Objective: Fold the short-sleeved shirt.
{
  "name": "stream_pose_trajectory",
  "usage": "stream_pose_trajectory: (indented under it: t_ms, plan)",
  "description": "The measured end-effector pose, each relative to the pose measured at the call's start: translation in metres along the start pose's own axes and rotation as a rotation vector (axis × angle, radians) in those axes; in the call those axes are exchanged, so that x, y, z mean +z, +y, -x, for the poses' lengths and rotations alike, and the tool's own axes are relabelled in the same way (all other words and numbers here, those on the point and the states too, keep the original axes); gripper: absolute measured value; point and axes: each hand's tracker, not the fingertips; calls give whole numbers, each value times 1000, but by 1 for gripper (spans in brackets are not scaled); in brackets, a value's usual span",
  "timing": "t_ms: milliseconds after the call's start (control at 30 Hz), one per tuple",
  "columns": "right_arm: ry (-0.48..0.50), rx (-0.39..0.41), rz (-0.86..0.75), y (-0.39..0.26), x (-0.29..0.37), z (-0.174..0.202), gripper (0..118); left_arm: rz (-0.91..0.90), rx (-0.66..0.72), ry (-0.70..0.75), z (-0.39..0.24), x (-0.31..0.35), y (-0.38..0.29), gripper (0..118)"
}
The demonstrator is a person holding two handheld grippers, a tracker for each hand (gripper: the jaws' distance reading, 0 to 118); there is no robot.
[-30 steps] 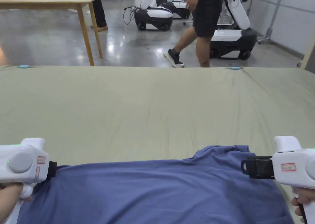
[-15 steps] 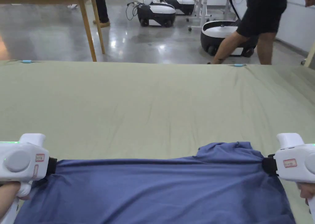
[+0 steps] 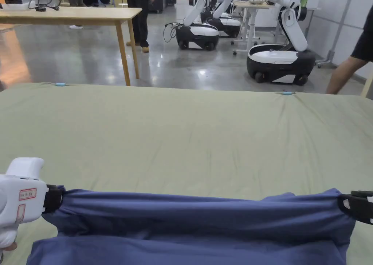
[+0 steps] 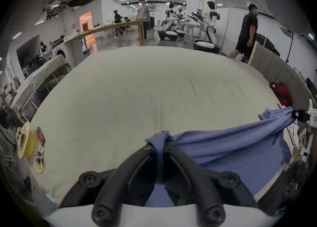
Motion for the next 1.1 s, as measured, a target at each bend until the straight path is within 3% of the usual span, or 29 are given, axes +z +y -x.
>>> stream_pose_trajectory:
  t_ms: [300, 600, 633, 700, 733, 833, 867, 900, 933, 967, 1000, 1033, 1067, 1100]
  plan:
    - [16, -45, -33, -83, 79, 19, 4, -55, 17, -56, 18, 65, -81, 7]
    - [22, -73, 47, -128, 76, 23, 5, -29, 25, -67, 11, 66, -120, 8]
    - [23, -67, 53, -130, 75, 25, 24, -34, 27, -69, 10, 65, -123, 27]
    - [-22, -81, 26, -132, 73, 25, 102, -37, 26, -40, 6, 67, -123, 104]
    - [-24, -80, 37, -130, 70, 25, 116, -36, 17, -34, 2, 68, -124, 114]
    - [-40, -75, -15, -123, 73, 28, 112, -84, 17, -7, -5, 78, -121, 109]
    - [-56, -61, -28, -120, 73, 31, 105, -88, 17, -6, -8, 81, -119, 106]
    - [-85, -28, -54, -117, 75, 38, 86, -122, 25, 15, -13, 86, -118, 98]
    - [-98, -20, -106, -114, 79, 44, 38, -164, 30, 33, -18, 93, -116, 73]
    - [-92, -26, -134, -110, 82, 51, 38, -202, 24, 43, -24, 99, -115, 73]
    - [-105, -29, -150, -106, 82, 59, 24, -230, 17, 56, -27, 102, -113, 65]
    - [-148, -30, -203, -104, 82, 68, 3, -276, 5, 76, -34, 107, -113, 41]
    - [-136, -22, -241, -102, 83, 76, 1, -309, 2, 77, -39, 110, -113, 6]
    - [-121, 6, -255, -96, 83, 86, 1, -366, 13, 90, -44, 114, -114, 1]
